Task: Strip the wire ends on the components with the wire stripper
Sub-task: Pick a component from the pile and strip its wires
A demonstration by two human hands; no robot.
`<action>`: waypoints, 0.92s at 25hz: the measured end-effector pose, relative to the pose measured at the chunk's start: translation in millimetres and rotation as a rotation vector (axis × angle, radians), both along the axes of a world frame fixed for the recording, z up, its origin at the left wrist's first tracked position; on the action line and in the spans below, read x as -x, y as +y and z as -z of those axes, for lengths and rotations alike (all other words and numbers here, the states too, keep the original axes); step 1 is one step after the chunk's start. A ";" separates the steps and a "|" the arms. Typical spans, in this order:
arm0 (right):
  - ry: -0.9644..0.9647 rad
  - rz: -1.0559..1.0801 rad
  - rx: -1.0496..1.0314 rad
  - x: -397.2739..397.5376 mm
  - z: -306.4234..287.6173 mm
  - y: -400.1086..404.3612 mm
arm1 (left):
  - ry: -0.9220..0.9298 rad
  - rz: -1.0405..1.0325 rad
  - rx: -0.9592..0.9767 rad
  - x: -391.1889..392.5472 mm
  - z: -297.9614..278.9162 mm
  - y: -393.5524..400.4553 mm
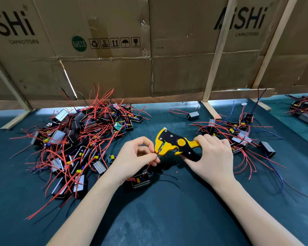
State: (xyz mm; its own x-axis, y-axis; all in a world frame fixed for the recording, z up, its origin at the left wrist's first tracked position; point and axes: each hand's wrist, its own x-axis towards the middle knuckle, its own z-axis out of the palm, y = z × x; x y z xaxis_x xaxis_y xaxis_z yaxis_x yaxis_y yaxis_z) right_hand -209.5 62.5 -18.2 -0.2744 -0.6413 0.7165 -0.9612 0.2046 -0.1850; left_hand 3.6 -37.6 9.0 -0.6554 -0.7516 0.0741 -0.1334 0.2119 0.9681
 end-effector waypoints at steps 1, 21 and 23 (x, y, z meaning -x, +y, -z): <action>0.002 -0.003 0.003 -0.2 -0.1 -0.2 | -0.003 0.003 0.005 -0.5 0.2 -0.5; 0.123 -0.025 0.093 5.4 3.2 -3.1 | -0.001 0.008 -0.012 -0.5 0.6 -1.1; 0.133 -0.030 0.095 5.3 4.0 -3.3 | 0.000 0.014 -0.011 -0.6 0.6 -1.3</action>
State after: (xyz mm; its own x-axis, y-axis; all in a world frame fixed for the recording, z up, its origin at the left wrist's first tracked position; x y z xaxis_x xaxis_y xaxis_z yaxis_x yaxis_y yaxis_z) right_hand -214.8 59.2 -22.2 -0.1549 -0.5757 0.8028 -0.9839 0.1628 -0.0732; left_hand 4.1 -39.0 8.4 -0.6660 -0.7431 0.0658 -0.1307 0.2031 0.9704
